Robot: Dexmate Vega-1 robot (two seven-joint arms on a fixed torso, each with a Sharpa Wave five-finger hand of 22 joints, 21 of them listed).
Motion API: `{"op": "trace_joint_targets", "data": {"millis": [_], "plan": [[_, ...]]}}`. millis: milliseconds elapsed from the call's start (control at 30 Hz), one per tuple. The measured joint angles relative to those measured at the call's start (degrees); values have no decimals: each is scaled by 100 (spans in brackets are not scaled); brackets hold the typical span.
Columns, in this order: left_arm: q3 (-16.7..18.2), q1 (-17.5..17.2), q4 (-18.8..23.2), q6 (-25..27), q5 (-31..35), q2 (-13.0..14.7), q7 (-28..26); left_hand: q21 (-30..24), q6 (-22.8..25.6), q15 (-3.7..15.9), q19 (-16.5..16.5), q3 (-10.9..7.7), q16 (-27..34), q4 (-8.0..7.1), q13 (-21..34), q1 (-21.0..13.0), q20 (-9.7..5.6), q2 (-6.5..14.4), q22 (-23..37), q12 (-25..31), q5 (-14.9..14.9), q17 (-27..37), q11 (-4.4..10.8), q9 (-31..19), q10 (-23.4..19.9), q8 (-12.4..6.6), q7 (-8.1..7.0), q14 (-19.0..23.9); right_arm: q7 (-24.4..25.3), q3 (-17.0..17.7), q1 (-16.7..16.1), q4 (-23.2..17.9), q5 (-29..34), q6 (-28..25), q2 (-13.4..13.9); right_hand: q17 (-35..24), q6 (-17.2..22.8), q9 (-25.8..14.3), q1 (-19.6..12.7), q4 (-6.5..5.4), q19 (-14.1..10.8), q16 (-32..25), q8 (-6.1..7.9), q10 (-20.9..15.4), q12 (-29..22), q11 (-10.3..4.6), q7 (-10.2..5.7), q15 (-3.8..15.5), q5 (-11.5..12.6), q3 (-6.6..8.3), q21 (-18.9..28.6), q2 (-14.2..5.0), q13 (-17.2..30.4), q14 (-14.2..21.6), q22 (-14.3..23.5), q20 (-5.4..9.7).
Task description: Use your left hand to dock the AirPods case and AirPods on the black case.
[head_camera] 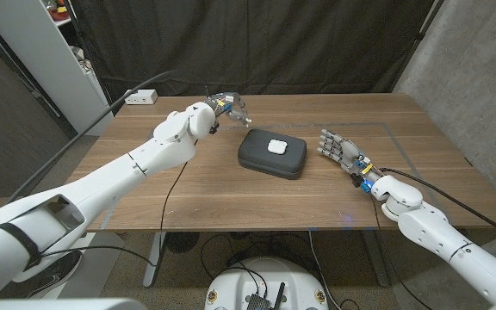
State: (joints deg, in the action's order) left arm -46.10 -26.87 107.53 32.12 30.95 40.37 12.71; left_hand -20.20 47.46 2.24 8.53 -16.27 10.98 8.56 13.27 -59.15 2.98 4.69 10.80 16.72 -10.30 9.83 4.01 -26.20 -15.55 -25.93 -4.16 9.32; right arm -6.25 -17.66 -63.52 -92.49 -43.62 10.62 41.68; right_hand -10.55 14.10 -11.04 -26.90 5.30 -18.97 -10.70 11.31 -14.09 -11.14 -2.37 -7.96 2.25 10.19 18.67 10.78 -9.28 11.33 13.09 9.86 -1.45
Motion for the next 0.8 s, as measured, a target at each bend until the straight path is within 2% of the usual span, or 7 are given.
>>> {"op": "trace_joint_targets", "data": {"millis": [167,433,800], "plan": [[13,-5,127,-15,-94,43,145,0,0,0,0,0,0,0,0,0,0,0,0,-20,0,-25,0,0,0,1,0,0,35,116,-125,-186,-23,-78,189,-1,-31,0,0,0,95,0,0,51,0,-10,-30,10,0,0,0,0,0,-111,0,-111],[-16,96,174,-206,-233,91,426,44,-1,0,0,32,0,-32,-1,1,0,-1,0,-42,0,-7,0,1,0,2,0,0,158,286,-365,-563,-49,-253,472,-27,-61,0,30,-1,125,0,0,82,0,21,-61,-8,0,-1,0,30,-1,-154,0,-141],[-56,258,-119,-532,-519,-41,616,44,11,0,31,87,0,-39,-1,40,30,38,27,-41,0,-7,0,5,0,3,30,-1,313,464,-644,-939,-111,-466,717,-27,-50,0,30,-2,156,0,-33,112,0,52,-72,-9,0,-2,0,30,-1,-213,0,-172]]}}
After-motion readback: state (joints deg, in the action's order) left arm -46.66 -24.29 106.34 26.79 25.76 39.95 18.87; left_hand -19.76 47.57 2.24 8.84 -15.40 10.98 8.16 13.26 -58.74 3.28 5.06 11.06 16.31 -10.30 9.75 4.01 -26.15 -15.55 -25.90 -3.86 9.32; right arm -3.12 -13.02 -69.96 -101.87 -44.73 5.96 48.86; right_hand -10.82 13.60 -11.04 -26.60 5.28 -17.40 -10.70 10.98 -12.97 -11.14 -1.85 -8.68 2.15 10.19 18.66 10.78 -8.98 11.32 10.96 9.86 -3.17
